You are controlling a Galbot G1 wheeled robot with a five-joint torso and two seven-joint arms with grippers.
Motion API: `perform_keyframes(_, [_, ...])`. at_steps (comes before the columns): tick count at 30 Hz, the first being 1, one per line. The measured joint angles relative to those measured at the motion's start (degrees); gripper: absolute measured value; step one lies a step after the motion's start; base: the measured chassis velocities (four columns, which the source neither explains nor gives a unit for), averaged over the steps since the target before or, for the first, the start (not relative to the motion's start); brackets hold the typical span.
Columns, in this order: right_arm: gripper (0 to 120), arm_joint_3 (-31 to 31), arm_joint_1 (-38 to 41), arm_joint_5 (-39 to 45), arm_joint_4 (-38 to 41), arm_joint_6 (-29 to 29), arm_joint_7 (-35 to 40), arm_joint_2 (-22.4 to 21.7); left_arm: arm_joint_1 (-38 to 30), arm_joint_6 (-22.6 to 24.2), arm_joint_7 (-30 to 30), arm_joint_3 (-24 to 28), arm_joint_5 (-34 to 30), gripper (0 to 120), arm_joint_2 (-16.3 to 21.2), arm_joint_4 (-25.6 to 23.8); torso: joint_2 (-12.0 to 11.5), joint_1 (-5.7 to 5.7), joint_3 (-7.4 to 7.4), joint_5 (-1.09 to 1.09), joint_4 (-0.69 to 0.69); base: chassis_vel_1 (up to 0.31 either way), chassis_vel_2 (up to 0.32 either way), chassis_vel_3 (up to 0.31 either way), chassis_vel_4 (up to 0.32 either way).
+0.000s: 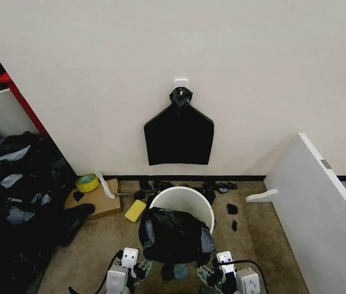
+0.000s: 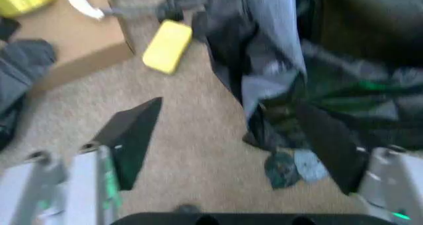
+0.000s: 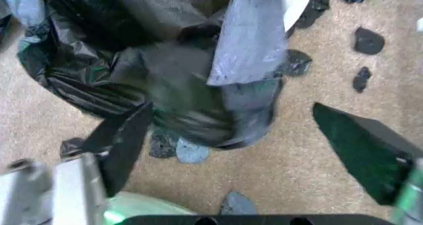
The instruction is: Place the garbage bag over the trash bin.
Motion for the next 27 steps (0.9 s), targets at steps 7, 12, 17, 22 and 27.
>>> perform_keyframes(7, [100, 3.8, -3.9, -7.2, 5.5, 3.8, -2.1, -3.3, 2.4, -5.6, 3.1, -3.6, 4.8, 100, -0.4, -4.4, 0.0, 0.00, 0.00, -0.01, -0.01, 0.000, 0.000, 0.000, 0.000])
perform_keyframes(12, [100, 7.5, 0.8, -5.8, 7.4, 7.3, -6.5, -3.6, 0.6, -6.3, 4.6, -4.8, 3.6, 100, -2.9, -8.0, 0.0, 0.00, 0.01, 0.02, 0.01, 0.000, 0.000, 0.000, 0.000])
perform_keyframes(17, [100, 9.6, 10.1, -3.2, 3.1, 10.1, -13.5, -1.5, -2.5, -6.7, 5.3, -5.8, 1.7, 100, -6.2, -6.7, 0.0, 0.00, 0.01, 0.02, -0.02, 0.000, 0.000, 0.000, 0.000])
perform_keyframes(22, [100, 9.1, 21.6, -0.6, -10.2, 10.4, -27.0, -0.5, -3.7, -6.4, 4.9, -7.1, -0.5, 100, -12.6, -6.3, 0.0, 0.01, 0.01, 0.04, 0.01, 0.000, 0.000, 0.000, 0.000])
perform_keyframes(27, [100, 7.7, 33.9, -0.5, -23.1, 6.3, -45.8, 0.1, -4.2, -6.5, 4.3, -10.6, 1.0, 100, -20.8, -5.8, 0.0, 0.02, 0.02, 0.01, 0.01, 0.000, 0.000, 0.000, 0.000])
